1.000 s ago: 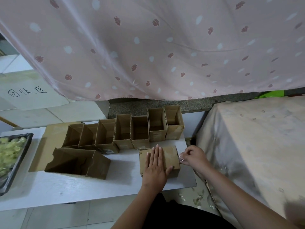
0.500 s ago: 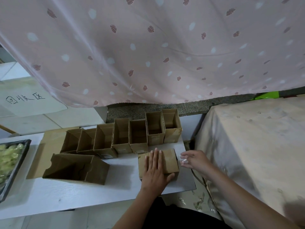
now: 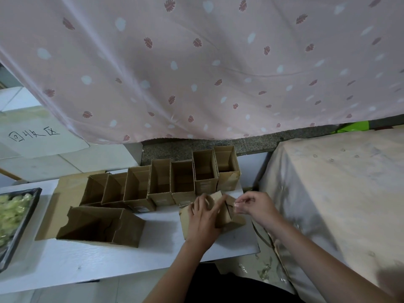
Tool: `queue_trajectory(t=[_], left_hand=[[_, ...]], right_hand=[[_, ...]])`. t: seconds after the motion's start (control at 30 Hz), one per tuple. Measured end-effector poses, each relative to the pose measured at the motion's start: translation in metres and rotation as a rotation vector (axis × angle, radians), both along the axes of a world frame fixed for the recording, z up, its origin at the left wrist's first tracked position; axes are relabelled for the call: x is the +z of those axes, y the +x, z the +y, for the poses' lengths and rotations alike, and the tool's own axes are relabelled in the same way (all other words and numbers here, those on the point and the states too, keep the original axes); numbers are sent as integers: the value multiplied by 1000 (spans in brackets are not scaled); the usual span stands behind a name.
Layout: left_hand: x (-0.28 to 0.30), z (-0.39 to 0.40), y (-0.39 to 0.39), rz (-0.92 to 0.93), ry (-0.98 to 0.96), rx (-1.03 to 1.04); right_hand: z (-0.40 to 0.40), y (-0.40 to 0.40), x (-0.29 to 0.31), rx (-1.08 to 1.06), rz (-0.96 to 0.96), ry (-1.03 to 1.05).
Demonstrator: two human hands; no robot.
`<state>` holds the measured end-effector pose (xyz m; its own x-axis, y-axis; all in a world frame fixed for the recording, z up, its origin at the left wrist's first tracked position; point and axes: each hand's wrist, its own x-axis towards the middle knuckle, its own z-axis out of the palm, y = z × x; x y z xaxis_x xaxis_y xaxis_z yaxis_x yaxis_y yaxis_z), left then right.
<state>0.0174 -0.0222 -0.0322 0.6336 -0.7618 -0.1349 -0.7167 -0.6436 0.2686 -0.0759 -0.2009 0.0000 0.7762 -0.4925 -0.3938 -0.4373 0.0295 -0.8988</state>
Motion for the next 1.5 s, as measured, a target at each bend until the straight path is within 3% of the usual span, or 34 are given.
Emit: queue_trajectory(t=[0.2,0.43,0.67,0.8,0.97,1.07,1.17,1.5], left_hand=[[-5,9,3,243,-256,142],[-14,24,14,344,-404,167],[-23,41,15,404,-261,190],[-23,42,14,345,-162,218],[-30,39,9,326,-27,229],[-31,31,7,174,118,176],[-30,18,-1,61,142,90],[-40,2,-15,15,160,43]], right_hand=[[-7,3,22,37,-34,-293],[-7,6,26,134,7,-307],[-4,13,28,194,48,-170],[-1,18,26,252,149,-255],[4,20,25,287,180,-146],[8,21,23,307,185,-145],[11,21,22,320,161,-126],[12,26,12,270,143,-500]])
